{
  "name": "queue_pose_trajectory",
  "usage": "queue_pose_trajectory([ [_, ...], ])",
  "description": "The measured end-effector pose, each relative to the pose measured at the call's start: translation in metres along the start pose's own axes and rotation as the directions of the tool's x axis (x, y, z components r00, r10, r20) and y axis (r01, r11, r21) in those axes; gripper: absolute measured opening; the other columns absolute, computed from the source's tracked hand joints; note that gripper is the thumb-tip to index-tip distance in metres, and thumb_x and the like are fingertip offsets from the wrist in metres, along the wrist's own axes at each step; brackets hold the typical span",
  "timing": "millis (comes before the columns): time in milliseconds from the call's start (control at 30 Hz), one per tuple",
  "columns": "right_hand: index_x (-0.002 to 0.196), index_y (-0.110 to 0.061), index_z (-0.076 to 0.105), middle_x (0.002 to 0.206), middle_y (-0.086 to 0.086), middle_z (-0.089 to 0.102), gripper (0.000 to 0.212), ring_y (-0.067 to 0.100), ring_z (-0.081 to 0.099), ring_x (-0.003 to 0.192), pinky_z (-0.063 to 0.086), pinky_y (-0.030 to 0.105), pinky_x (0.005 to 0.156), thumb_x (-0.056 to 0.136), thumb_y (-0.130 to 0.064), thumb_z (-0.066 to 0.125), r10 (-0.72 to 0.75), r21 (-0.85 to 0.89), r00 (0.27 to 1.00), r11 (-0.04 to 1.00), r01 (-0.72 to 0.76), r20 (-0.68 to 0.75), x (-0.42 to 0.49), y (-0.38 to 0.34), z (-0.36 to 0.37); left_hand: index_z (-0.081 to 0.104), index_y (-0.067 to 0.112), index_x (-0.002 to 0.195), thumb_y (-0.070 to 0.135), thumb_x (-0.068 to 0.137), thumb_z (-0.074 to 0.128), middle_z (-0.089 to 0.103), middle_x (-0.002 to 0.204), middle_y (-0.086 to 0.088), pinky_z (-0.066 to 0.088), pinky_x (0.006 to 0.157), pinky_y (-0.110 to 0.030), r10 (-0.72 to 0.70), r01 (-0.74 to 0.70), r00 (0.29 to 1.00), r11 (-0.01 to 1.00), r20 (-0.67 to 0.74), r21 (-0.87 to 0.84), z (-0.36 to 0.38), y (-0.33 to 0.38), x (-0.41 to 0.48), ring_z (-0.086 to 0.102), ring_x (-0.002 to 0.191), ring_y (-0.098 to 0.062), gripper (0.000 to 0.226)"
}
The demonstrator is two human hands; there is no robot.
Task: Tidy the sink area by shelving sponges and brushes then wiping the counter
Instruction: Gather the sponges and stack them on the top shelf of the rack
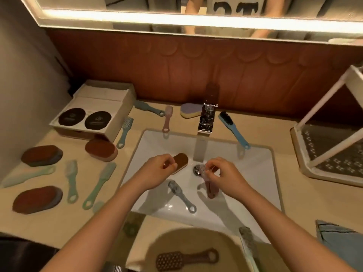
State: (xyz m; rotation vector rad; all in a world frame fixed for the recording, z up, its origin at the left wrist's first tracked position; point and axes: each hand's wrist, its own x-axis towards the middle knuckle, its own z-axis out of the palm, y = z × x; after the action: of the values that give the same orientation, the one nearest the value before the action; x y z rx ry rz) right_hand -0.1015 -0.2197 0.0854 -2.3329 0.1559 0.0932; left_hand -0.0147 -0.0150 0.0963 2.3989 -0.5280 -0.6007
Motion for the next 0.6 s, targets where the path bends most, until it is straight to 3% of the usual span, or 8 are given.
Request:
queue_pose_trajectory([
  [100, 0.079, -0.021, 0.058, 0.08, -0.011, 0.051, 0.01, 0.019, 0.052, 0.076, 0.042, 0.031, 0.074, 0.086, -0.014, 0.058, 0.045, 0.002, 0.995, 0.999, -0.045, 0.085, 0.009, -0.004, 0.035, 0.058, 0.021, 0.11, 0.033, 0.091, 0.053, 0.056, 0.122, -0.005, 0.04, 0.085, -0.03, -0.111, 0.115, 0.992, 0.992, -0.063, 0.057, 0.004, -0.048, -0.003, 0.052, 0.107, -0.019, 0.023],
  [167, 0.076, -0.03, 0.055, 0.076, -0.018, 0.049, 0.013, 0.014, 0.051, 0.08, 0.039, 0.039, 0.093, 0.085, -0.022, 0.059, 0.086, -0.043, 0.99, 0.996, -0.082, 0.108, 0.017, 0.003, 0.058, 0.054, 0.018, 0.12, 0.034, 0.091, 0.054, 0.048, 0.134, -0.006, 0.036, 0.097, -0.035, -0.17, 0.188, 0.973, 0.976, -0.159, 0.106, 0.002, -0.072, -0.006, 0.044, 0.12, -0.024, 0.033],
  [233, 0.076, -0.04, 0.054, 0.08, -0.018, 0.055, 0.009, 0.015, 0.053, 0.1, 0.022, 0.04, 0.11, 0.083, -0.035, 0.056, 0.118, -0.096, 0.985, 0.99, -0.107, 0.125, 0.027, 0.006, 0.078, 0.048, 0.018, 0.127, 0.035, 0.091, 0.053, 0.038, 0.14, -0.007, 0.028, 0.104, -0.039, -0.234, 0.272, 0.936, 0.955, -0.264, 0.117, -0.006, -0.091, -0.008, 0.034, 0.129, -0.027, 0.04],
  [267, 0.086, -0.042, 0.057, 0.091, -0.014, 0.06, 0.007, 0.02, 0.049, 0.112, 0.015, 0.03, 0.108, 0.084, -0.036, 0.053, 0.128, -0.121, 0.982, 0.986, -0.112, 0.137, 0.032, 0.005, 0.087, 0.045, 0.018, 0.131, 0.036, 0.091, 0.052, 0.033, 0.144, -0.007, 0.025, 0.106, -0.04, -0.269, 0.315, 0.913, 0.943, -0.306, 0.112, -0.012, -0.101, -0.008, 0.028, 0.132, -0.028, 0.044],
  [333, 0.116, -0.027, 0.057, 0.12, -0.001, 0.057, 0.026, 0.023, 0.038, 0.126, 0.016, 0.02, 0.092, 0.091, -0.029, 0.05, 0.173, -0.214, 0.964, 0.968, -0.129, 0.203, 0.04, -0.001, 0.1, 0.036, 0.018, 0.137, 0.038, 0.09, 0.053, 0.022, 0.15, -0.008, 0.02, 0.109, -0.043, -0.329, 0.383, 0.871, 0.92, -0.365, 0.084, -0.023, -0.117, -0.006, 0.019, 0.137, -0.031, 0.054],
  [400, 0.129, -0.019, 0.049, 0.133, 0.004, 0.047, 0.037, 0.022, 0.04, 0.127, 0.02, 0.021, 0.094, 0.092, -0.026, 0.05, 0.198, -0.273, 0.952, 0.953, -0.131, 0.234, 0.05, -0.003, 0.114, 0.03, 0.019, 0.139, 0.039, 0.089, 0.053, 0.013, 0.154, -0.01, 0.017, 0.11, -0.046, -0.382, 0.438, 0.827, 0.898, -0.413, 0.046, -0.035, -0.133, 0.0, 0.014, 0.14, -0.033, 0.059],
  [500, 0.134, -0.016, 0.042, 0.138, 0.012, 0.041, 0.047, 0.028, 0.046, 0.122, 0.036, 0.034, 0.101, 0.089, -0.024, 0.054, 0.231, -0.266, 0.93, 0.952, -0.154, 0.288, 0.068, -0.002, 0.136, 0.021, 0.021, 0.144, 0.042, 0.09, 0.05, 0.003, 0.156, -0.012, 0.017, 0.111, -0.049, -0.444, 0.501, 0.777, 0.865, -0.445, 0.012, -0.052, -0.153, 0.012, 0.01, 0.141, -0.035, 0.064],
  [600, 0.14, -0.017, 0.032, 0.142, 0.014, 0.032, 0.055, 0.034, 0.045, 0.121, 0.041, 0.042, 0.099, 0.089, -0.026, 0.052, 0.279, -0.324, 0.897, 0.931, -0.165, 0.343, 0.088, -0.002, 0.151, 0.012, 0.02, 0.147, 0.05, 0.09, 0.044, 0.005, 0.156, -0.014, 0.02, 0.111, -0.051, -0.504, 0.552, 0.74, 0.834, -0.445, -0.026, -0.065, -0.172, 0.025, 0.014, 0.14, -0.037, 0.072],
])
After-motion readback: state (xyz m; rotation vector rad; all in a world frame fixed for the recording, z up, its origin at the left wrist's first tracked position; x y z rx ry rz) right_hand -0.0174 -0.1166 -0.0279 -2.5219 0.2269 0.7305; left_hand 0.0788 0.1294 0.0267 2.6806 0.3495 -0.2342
